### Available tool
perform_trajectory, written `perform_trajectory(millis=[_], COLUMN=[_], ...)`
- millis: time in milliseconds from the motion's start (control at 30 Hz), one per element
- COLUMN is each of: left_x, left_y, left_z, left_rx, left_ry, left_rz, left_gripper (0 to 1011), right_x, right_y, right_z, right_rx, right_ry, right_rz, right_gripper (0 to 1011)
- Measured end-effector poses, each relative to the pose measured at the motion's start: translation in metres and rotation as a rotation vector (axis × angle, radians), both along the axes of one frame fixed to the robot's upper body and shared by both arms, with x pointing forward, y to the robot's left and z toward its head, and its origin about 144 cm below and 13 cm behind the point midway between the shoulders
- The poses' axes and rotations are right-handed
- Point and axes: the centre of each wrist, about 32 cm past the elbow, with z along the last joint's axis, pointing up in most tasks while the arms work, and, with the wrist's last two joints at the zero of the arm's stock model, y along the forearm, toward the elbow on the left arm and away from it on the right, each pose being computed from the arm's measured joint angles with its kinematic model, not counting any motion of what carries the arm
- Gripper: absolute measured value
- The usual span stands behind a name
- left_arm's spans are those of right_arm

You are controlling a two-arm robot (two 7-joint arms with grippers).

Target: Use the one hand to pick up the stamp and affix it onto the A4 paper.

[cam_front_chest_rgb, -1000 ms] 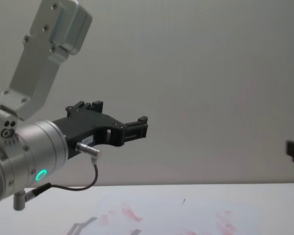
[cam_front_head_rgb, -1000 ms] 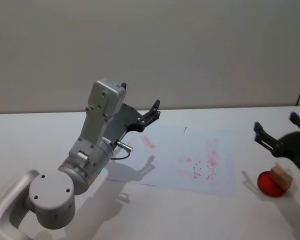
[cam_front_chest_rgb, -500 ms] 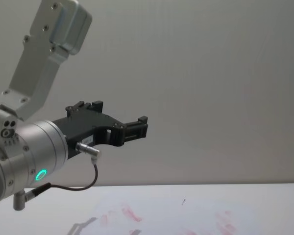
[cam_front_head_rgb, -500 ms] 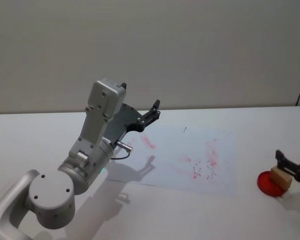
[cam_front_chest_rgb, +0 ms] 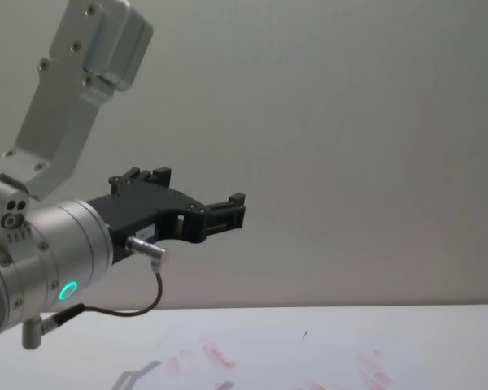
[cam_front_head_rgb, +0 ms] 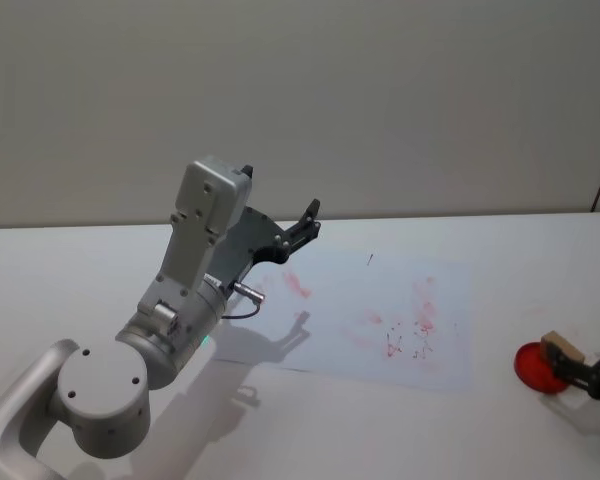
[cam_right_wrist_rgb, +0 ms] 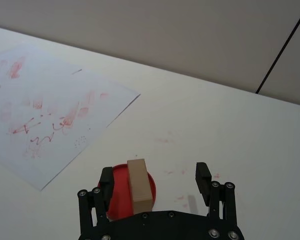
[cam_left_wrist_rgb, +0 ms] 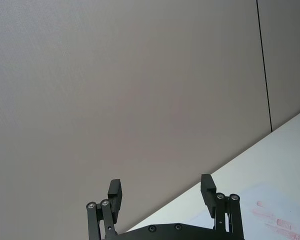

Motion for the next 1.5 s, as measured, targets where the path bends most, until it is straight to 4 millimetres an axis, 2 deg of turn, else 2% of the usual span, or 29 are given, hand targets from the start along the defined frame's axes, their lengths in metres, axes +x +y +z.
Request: perform_trajectory(millis=[500, 600, 900, 1167, 1200, 1300, 1333, 1400, 1500], left_x=[0.0, 0.0, 0.0, 0.0, 0.0, 0.0, 0.0, 0.0, 0.0], left_y=[0.0, 0.0, 0.0, 0.0, 0.0, 0.0, 0.0, 0.0, 0.0], left_z=[0.0, 0.0, 0.0, 0.0, 0.0, 0.0, 0.0, 0.0, 0.0], left_rx=[0.0, 0.0, 0.0, 0.0, 0.0, 0.0, 0.0, 0.0, 0.0], left_ry=[0.0, 0.0, 0.0, 0.0, 0.0, 0.0, 0.0, 0.0, 0.0], left_rz=[0.0, 0.0, 0.0, 0.0, 0.0, 0.0, 0.0, 0.0, 0.0], left_gripper=[1001, 1001, 1001, 1001, 1001, 1001, 1001, 1001, 1001], right_x=[0.003, 0.004, 0.005, 0.005, 0.005, 0.005, 0.005, 0.005, 0.005], right_y=[0.004, 0.004, 0.006, 0.007, 0.007, 0.007, 0.007, 0.007, 0.007], right_z=[-0.008, -0.009, -0.01, -0.011, -0.011, -0.011, -0.011, -0.012, -0.012], right_rx=[-0.036, -0.038, -0.045, -0.047, -0.047, -0.047, -0.047, -0.048, -0.048], right_ry=[0.069, 0.073, 0.084, 0.089, 0.089, 0.09, 0.09, 0.091, 0.092], right_rz=[0.028, 0.029, 0.035, 0.037, 0.037, 0.038, 0.038, 0.038, 0.039], right_gripper=[1001, 960, 735, 456, 456, 336, 336, 239, 214])
